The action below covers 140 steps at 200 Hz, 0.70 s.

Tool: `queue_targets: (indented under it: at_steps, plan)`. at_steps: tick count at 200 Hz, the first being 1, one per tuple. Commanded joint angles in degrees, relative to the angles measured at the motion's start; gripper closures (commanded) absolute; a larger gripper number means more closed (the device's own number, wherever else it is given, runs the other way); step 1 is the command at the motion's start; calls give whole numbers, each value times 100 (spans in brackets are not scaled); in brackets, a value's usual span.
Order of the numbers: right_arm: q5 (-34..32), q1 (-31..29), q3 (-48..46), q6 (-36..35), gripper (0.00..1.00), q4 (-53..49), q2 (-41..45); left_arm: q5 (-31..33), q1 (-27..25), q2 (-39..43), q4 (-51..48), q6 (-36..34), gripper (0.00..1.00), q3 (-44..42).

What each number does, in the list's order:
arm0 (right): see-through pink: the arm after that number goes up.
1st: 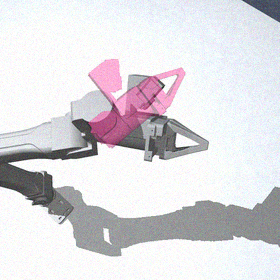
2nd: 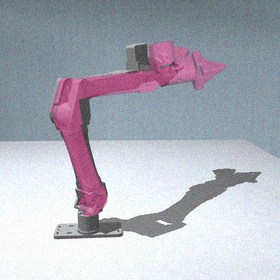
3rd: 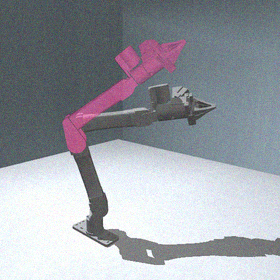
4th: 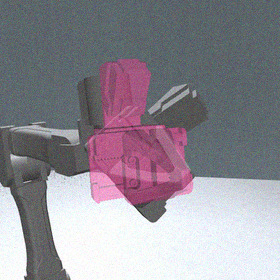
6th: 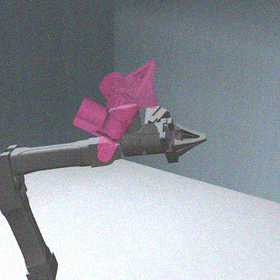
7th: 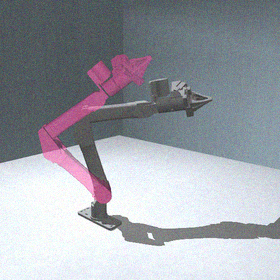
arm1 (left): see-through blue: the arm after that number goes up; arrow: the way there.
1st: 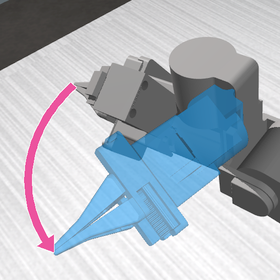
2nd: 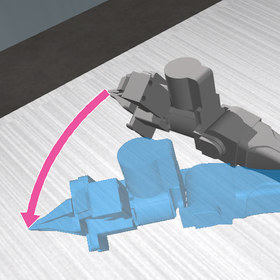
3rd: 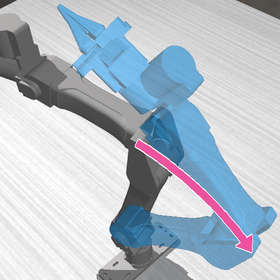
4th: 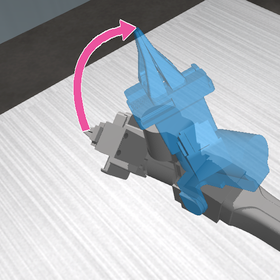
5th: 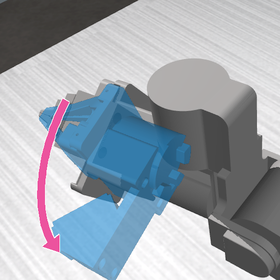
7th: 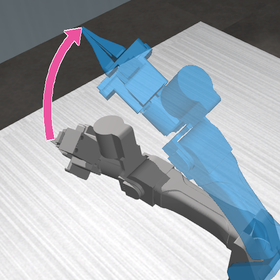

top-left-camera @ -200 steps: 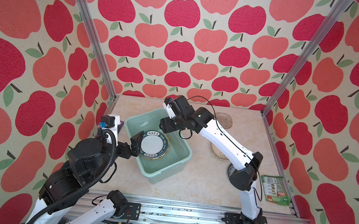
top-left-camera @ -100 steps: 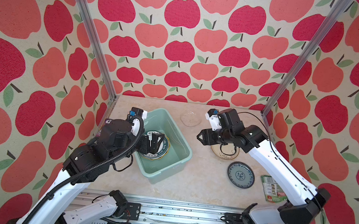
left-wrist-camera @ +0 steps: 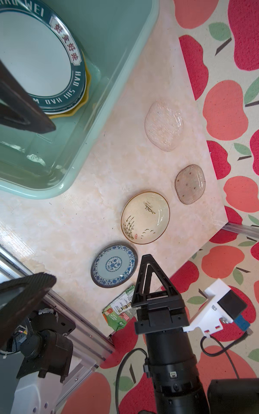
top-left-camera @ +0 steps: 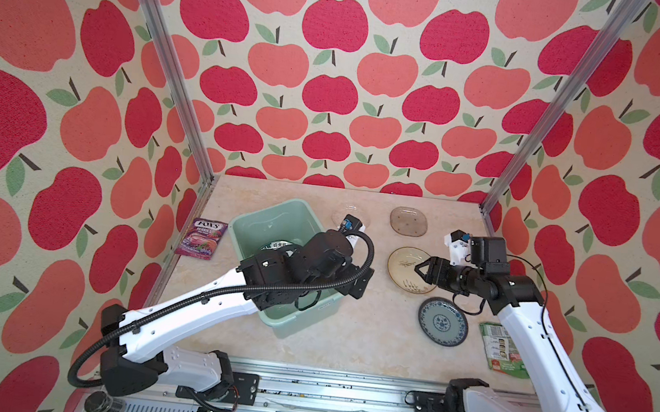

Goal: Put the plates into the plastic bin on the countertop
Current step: 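Move the right gripper to the beige painted plate's rim while the left gripper withdraws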

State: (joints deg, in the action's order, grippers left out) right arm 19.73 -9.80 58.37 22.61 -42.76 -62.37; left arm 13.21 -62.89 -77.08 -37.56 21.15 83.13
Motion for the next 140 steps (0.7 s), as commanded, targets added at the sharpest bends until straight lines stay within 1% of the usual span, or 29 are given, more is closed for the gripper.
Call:
queue_targets:
  at_steps: [1,37,57,75,104,140]
  plan:
    - [555,502,-214,75,35,492,-175,350,-154,-500,477,-141,1,364]
    - [850,1505,-360,-9,35,833,-719,428,-354,-1506,761,-259,1,841]
    - [963,1864,-379,-55,36,1011,-1144,445,-373,-1926,837,-194,1,1073]
    - [947,1974,-313,-148,36,1110,-1542,433,-373,-2153,947,20,1,1153]
    - [863,2044,-79,-213,37,1111,-2254,427,-360,-2316,1116,89,1,1111]
    - [803,2039,157,13,39,1371,-3046,388,-252,-2259,1138,132,1,976]
